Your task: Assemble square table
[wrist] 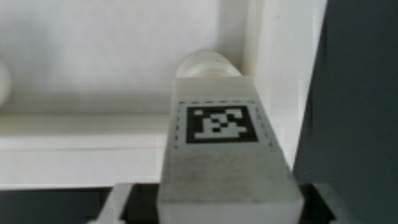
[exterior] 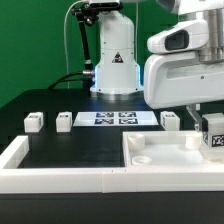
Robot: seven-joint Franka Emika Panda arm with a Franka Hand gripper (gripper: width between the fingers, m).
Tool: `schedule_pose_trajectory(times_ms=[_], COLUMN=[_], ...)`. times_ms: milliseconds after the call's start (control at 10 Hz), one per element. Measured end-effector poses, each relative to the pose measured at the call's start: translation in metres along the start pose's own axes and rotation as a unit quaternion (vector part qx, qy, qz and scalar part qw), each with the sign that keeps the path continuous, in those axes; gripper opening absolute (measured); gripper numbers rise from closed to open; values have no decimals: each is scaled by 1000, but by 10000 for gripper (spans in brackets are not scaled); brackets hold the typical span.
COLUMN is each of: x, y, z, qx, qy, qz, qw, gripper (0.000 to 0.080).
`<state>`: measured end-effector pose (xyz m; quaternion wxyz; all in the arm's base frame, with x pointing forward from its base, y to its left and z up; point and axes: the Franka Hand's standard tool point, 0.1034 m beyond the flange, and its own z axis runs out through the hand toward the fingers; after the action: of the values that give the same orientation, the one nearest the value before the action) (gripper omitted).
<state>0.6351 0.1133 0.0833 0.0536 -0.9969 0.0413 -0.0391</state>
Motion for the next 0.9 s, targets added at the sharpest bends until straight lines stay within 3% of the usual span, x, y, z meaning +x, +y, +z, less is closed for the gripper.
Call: schedule_pose_trajectory(times_ms=[300,600,900], x=[-2,-5,-11], y=[3,5,2], z=[-1,-1,1], qx=[0,0,-6], qy=[16,14,8], qz=[133,265,435], qw=[991,964,900], gripper=[291,292,293])
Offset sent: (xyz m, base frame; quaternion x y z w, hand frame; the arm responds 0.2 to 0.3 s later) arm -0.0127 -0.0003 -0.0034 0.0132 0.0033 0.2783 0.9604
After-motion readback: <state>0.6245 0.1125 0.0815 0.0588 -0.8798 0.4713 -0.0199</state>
